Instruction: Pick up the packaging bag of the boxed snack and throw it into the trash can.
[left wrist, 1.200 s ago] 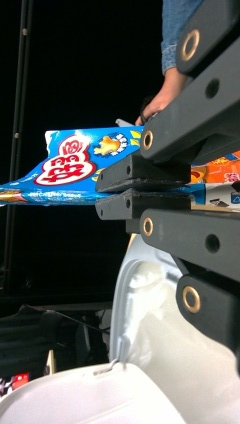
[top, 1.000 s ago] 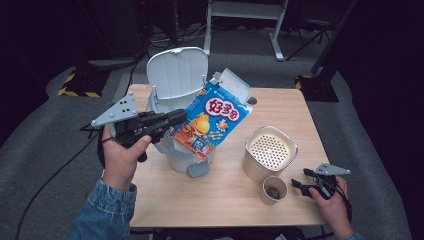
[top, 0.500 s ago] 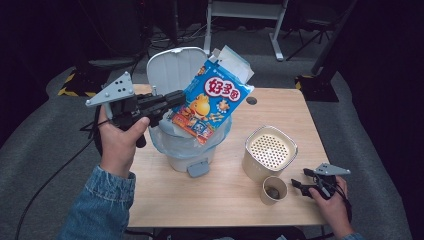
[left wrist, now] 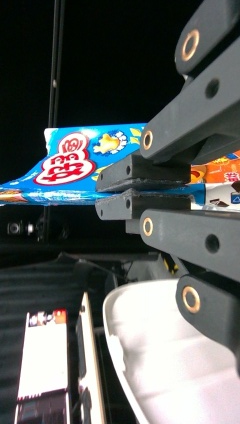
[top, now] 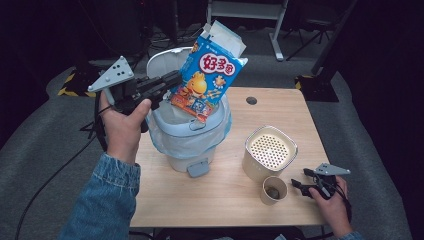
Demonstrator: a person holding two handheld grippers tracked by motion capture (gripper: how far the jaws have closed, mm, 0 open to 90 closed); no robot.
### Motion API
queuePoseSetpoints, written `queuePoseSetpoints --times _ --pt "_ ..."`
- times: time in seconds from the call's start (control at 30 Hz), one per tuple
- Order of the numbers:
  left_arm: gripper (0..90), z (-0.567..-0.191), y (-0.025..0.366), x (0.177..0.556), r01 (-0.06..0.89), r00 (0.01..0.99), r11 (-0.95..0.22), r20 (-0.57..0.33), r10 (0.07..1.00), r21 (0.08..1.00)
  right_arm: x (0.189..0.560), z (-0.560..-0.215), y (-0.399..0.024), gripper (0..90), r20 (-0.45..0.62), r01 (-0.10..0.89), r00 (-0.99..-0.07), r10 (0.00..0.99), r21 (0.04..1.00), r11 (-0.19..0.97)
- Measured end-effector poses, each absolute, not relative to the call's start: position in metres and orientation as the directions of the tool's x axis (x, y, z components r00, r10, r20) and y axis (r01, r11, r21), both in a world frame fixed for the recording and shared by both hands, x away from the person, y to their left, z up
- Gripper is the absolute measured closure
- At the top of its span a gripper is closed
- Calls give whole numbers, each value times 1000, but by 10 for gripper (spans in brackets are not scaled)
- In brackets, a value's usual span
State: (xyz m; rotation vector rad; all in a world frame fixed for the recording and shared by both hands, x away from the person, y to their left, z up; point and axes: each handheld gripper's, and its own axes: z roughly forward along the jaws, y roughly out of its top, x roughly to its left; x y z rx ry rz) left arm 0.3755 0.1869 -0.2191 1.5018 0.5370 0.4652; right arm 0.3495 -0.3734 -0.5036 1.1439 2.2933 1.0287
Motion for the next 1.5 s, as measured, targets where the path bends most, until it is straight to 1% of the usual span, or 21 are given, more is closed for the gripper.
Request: queuePoseSetpoints --times 0.1,0.13,0.33,0.43,0.93,1.33,1.5 --pt "864 -221 186 382 44 786 25 -51 616 999 350 -504 -373 273 -10 525 -598 802 750 401" --pt "864 -223 185 387 38 773 17 -40 633 999 350 -504 -373 273 -10 525 -598 802 750 401" --pt "863 -226 182 395 31 754 -4 -21 657 1000 350 -504 -373 273 -10 525 -598 802 750 401" --pt "863 -231 178 402 46 738 -24 -18 675 999 350 -504 -373 273 -11 525 -598 802 750 401" --pt "862 -246 172 412 66 715 -67 0 699 996 350 -504 -373 273 -10 525 -598 801 750 401" --pt "858 -258 164 414 65 701 -139 54 711 988 350 -504 -373 273 -10 525 -598 802 750 401" --pt "856 -260 163 413 66 706 -152 62 706 986 350 -504 -373 273 -10 525 -598 802 750 401"
